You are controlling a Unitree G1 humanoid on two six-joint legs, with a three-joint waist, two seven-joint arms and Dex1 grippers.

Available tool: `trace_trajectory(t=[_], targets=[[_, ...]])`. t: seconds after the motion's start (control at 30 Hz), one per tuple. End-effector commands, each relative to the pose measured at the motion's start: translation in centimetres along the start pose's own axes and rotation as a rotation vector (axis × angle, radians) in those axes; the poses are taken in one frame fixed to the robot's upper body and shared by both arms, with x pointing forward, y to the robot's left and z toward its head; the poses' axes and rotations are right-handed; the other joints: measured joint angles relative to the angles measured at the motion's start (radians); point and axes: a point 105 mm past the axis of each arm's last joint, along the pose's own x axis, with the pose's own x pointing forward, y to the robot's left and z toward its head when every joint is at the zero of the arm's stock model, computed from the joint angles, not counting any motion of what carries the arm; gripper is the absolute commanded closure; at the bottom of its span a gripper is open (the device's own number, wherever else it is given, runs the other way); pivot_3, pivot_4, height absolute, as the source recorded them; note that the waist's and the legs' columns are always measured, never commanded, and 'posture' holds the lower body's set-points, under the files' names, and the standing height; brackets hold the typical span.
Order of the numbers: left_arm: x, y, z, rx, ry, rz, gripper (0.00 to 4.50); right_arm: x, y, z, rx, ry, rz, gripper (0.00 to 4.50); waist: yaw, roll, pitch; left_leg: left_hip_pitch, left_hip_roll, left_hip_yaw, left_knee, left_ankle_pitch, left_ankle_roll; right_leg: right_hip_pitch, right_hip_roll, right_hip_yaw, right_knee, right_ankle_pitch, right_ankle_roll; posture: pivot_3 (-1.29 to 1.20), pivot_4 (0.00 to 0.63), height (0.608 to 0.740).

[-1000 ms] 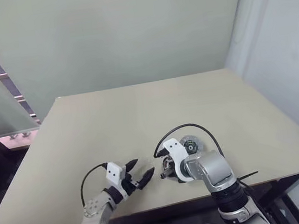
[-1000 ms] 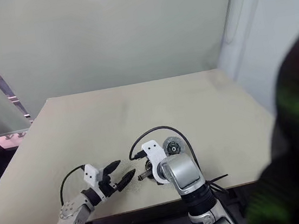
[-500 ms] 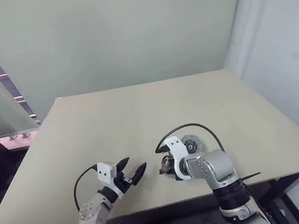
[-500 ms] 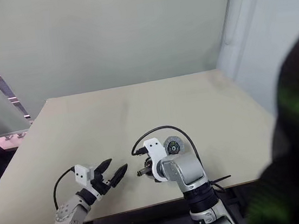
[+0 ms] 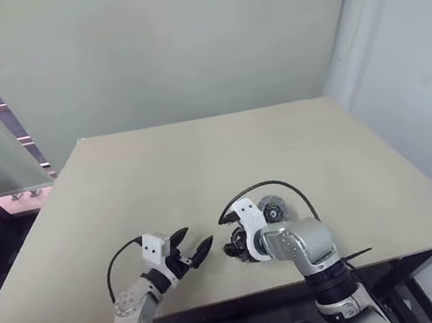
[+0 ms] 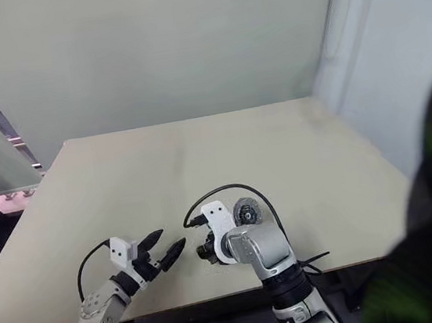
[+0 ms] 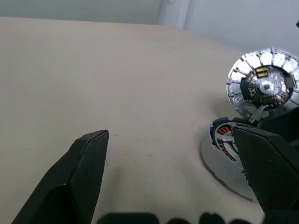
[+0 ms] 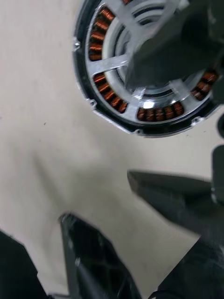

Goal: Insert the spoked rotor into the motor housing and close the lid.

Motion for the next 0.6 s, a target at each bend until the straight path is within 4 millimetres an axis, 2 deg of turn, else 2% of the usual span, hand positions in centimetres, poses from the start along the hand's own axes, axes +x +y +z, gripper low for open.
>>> trace_trajectory(t=[0.03,0.07,0.27,0.37,0.53,0.6], targets=[[0.4,-0.1,1.0,0.04,-0.021,-0.025,0.0,-0.6,0.5,1.4,-0.047,-0.055,0.011,0.24,0.001,0.0,0.0,0.0,0.0,0.0,0.0,0.0,0.0,0.0,0.0,0.0,0.0,0.0,0.0,0.0,0.0,0.74],[0.4,-0.1,1.0,0.042,-0.018,-0.028,0.0,-0.9,0.6,1.6,-0.059,-0.065,0.013,0.06,0.001,0.0,0.0,-0.001,0.0,0.0,0.0,0.0,0.0,0.0,0.0,0.0,0.0,0.0,0.0,0.0,0.0,0.74],[0.3,-0.1,1.0,0.049,-0.007,-0.038,0.0,-2.6,1.0,3.0,-0.17,-0.116,0.0,0.06,0.0,0.0,0.0,-0.001,-0.001,0.0,0.001,0.0,0.0,0.0,-0.001,0.0,-0.001,0.0,0.0,0.0,0.0,0.74],[0.3,-0.1,1.0,0.049,-0.004,-0.044,0.0,-4.3,0.9,4.3,-0.298,-0.181,-0.028,0.06,0.0,0.0,0.0,-0.001,-0.001,0.0,0.001,0.0,0.0,0.0,0.0,0.0,0.0,0.0,0.0,0.0,0.0,0.74],[0.2,-0.3,1.0,0.051,0.003,-0.058,0.0,-7.8,-1.2,7.6,-0.406,-0.333,-0.158,0.06,0.0,0.0,0.0,-0.001,0.0,-0.001,0.001,0.0,0.0,0.0,0.0,-0.001,-0.001,0.0,0.0,0.0,0.0,0.74],[0.2,-0.4,1.1,0.052,0.005,-0.065,0.0,-9.6,-3.4,9.0,-0.449,-0.392,-0.268,0.06,0.001,0.0,0.0,-0.001,-0.001,0.0,0.001,0.0,0.0,0.0,0.0,0.0,-0.001,0.0,0.0,0.0,0.0,0.74]])
